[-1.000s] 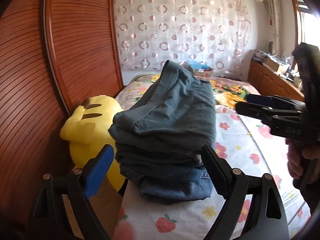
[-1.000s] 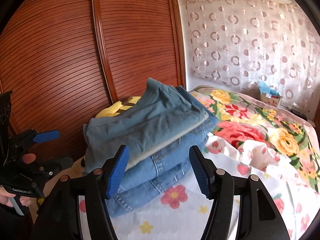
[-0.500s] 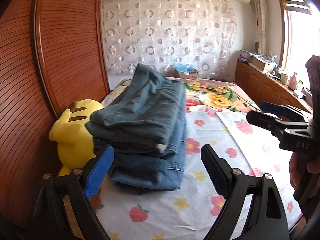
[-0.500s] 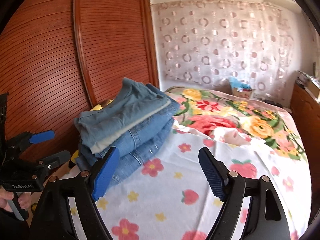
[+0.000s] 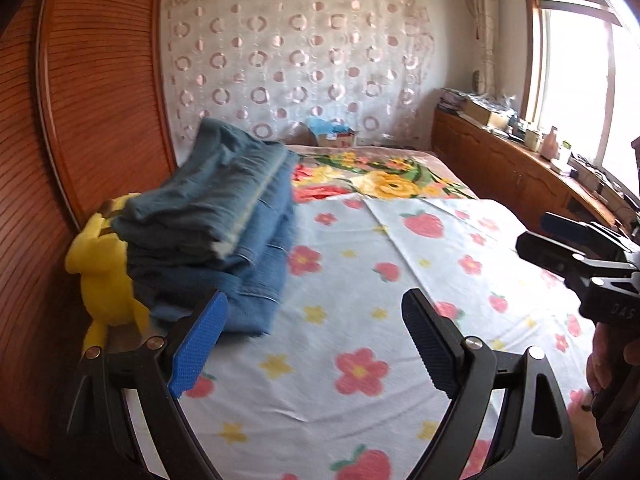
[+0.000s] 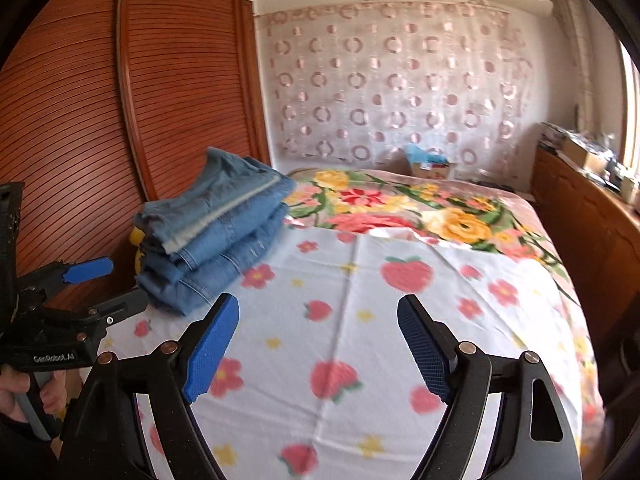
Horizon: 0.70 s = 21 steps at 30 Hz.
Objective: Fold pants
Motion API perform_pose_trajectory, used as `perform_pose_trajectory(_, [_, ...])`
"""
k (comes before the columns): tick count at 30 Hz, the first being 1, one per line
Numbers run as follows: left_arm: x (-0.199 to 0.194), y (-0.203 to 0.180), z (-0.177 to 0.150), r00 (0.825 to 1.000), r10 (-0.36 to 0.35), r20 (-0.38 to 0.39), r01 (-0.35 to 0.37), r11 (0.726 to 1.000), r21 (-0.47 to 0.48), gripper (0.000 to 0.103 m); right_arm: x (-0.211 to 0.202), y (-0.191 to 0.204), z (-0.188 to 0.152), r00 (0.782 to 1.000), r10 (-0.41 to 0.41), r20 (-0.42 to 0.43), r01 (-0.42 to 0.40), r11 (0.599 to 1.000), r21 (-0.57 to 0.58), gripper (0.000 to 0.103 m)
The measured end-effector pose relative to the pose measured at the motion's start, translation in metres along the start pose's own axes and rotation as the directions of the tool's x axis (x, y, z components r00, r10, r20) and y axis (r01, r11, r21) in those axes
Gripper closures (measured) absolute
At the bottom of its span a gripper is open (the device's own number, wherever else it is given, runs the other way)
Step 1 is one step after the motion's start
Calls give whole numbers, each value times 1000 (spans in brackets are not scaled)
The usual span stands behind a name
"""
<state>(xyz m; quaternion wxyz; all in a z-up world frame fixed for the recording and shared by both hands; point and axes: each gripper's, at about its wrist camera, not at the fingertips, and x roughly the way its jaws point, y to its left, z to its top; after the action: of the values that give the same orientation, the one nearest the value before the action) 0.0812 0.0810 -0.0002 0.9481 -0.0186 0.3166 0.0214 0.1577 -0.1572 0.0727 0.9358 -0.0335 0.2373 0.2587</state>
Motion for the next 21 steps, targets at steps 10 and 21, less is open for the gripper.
perform_pose_trajectory(10, [-17, -52, -8, 999, -50, 2, 50, 997, 60, 14, -64, -2, -23, 991, -137, -6, 137, 984, 113, 20])
perform_pose_trajectory(21, [-47, -87, 5, 993, -95, 64, 90, 992, 88, 14, -89, 33, -19, 973, -224, 52, 216, 968, 126, 20])
